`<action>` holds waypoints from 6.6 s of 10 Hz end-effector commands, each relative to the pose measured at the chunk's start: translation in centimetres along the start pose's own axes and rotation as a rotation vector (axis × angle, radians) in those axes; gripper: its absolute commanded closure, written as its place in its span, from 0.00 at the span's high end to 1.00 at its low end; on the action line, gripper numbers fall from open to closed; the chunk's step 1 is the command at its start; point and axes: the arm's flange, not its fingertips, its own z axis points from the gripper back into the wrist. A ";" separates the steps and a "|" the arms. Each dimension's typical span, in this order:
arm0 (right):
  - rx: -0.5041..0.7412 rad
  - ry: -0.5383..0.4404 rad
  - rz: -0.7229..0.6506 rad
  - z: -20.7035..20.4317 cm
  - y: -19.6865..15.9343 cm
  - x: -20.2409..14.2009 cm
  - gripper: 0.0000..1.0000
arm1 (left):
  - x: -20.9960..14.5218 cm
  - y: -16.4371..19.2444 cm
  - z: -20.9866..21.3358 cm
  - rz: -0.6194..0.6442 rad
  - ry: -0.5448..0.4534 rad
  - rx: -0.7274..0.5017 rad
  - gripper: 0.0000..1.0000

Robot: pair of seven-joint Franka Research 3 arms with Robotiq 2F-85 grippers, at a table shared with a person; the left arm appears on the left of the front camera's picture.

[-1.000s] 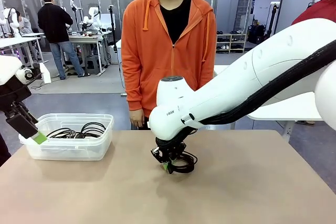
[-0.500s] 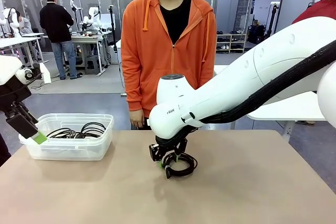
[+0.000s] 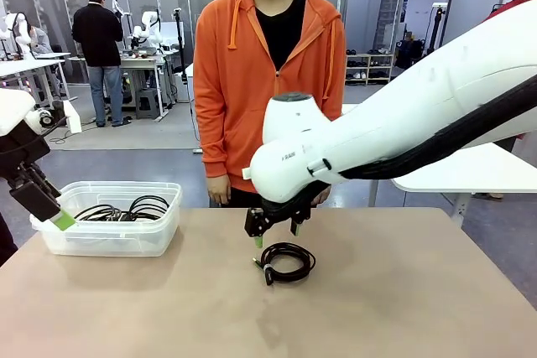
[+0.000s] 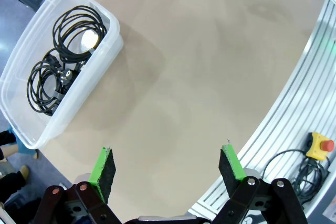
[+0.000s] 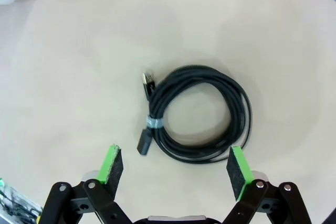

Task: Organize and store the cables.
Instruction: Place the USB Extension Cable into the Organizing box.

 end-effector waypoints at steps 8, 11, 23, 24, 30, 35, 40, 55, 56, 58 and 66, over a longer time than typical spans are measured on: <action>0.186 -0.229 0.291 14.6 -12.1 -8.6 1.00 | 0.4 0.0 0.2 0.017 0.015 0.007 1.00; 0.235 -0.336 0.408 18.7 -17.3 -13.9 1.00 | 0.4 0.0 0.2 0.017 0.015 0.007 1.00; 0.150 -0.316 0.594 21.7 -21.8 -21.2 1.00 | 8.1 -4.5 -4.5 -0.015 -0.013 -0.054 1.00; 0.150 -0.316 0.594 21.7 -21.8 -21.2 1.00 | 9.7 -5.3 -5.1 -0.060 0.009 -0.060 1.00; 0.150 -0.316 0.594 21.7 -21.8 -21.2 1.00 | 21.6 -6.9 -9.1 -0.193 0.099 -0.089 1.00; 0.150 -0.316 0.594 21.7 -21.8 -21.2 1.00 | 29.4 -8.5 -12.9 -0.244 0.152 -0.125 1.00; 0.150 -0.316 0.594 21.7 -21.8 -21.2 1.00 | 32.8 -9.6 -18.4 -0.242 0.204 -0.161 1.00; 0.150 -0.316 0.594 21.7 -21.8 -21.2 1.00 | 32.9 -8.1 -24.2 0.116 0.253 -0.134 1.00; 0.150 -0.316 0.594 21.7 -21.8 -21.2 1.00 | 32.7 -8.1 -25.2 0.143 0.258 -0.132 1.00; 0.150 -0.316 0.594 21.7 -21.8 -21.2 1.00 | 32.2 -7.7 -27.2 0.213 0.264 -0.093 1.00; 0.150 -0.316 0.594 21.7 -21.8 -21.2 1.00 | 31.3 -7.1 -29.7 0.287 0.299 -0.106 1.00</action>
